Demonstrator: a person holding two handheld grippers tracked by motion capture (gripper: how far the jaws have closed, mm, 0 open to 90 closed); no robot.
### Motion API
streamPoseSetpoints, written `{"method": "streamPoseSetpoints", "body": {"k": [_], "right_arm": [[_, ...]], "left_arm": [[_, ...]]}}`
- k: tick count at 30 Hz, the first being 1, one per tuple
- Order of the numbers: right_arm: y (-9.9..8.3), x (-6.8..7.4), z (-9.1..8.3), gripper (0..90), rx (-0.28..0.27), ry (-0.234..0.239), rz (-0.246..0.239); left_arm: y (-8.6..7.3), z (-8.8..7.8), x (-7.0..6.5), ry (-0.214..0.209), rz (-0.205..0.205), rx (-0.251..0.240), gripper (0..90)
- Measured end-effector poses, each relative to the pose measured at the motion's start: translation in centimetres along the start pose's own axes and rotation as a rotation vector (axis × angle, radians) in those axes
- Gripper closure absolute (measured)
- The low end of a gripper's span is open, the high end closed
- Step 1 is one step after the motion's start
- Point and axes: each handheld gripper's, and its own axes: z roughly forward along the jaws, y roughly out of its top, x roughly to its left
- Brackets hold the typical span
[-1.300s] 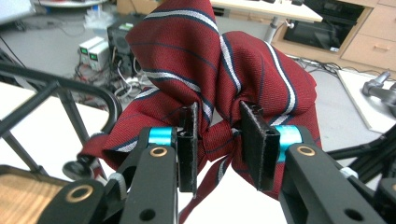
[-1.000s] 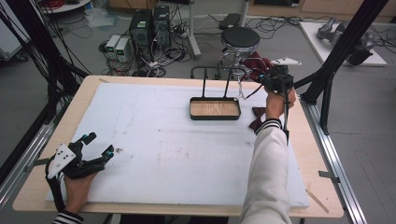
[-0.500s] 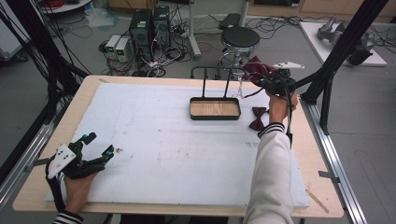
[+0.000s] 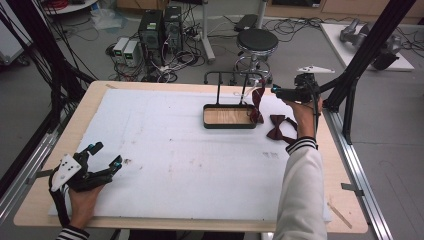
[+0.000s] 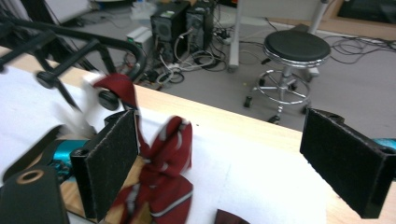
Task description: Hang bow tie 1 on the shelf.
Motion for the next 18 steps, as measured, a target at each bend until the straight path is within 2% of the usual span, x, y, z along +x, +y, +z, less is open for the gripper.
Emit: {"method": "streamPoseSetpoints", "body": {"k": [4,6,8,10,12,15,18], "right_arm": [[0.2,0.2,-1.1,10.9,-0.012,0.048,-0.011],[0.3,0.3,-1.3,10.9,-0.016,0.052,-0.015],[0.2,0.6,-2.3,10.9,-0.062,0.059,-0.023],[-0.1,0.7,-3.0,11.0,-0.090,0.069,-0.002],[-0.2,0.7,-3.3,10.9,-0.085,0.074,0.002],[-0.1,1.0,-4.2,10.8,-0.071,0.079,-0.020],[0.3,2.0,-5.7,10.9,-0.119,0.105,-0.044]], "left_arm": [[0.0,0.0,0.0,-0.001,-0.002,0.001,16.1],[0.0,0.0,0.0,-0.001,-0.003,0.000,16.1],[0.0,0.0,0.0,0.000,0.000,0.001,16.1],[0.0,0.0,0.0,0.000,-0.001,-0.001,16.1],[0.0,0.0,0.0,0.000,-0.001,0.000,16.1],[0.0,0.0,0.0,-0.001,-0.001,0.000,16.1],[0.0,0.0,0.0,0.000,-0.002,-0.001,16.1]]}}
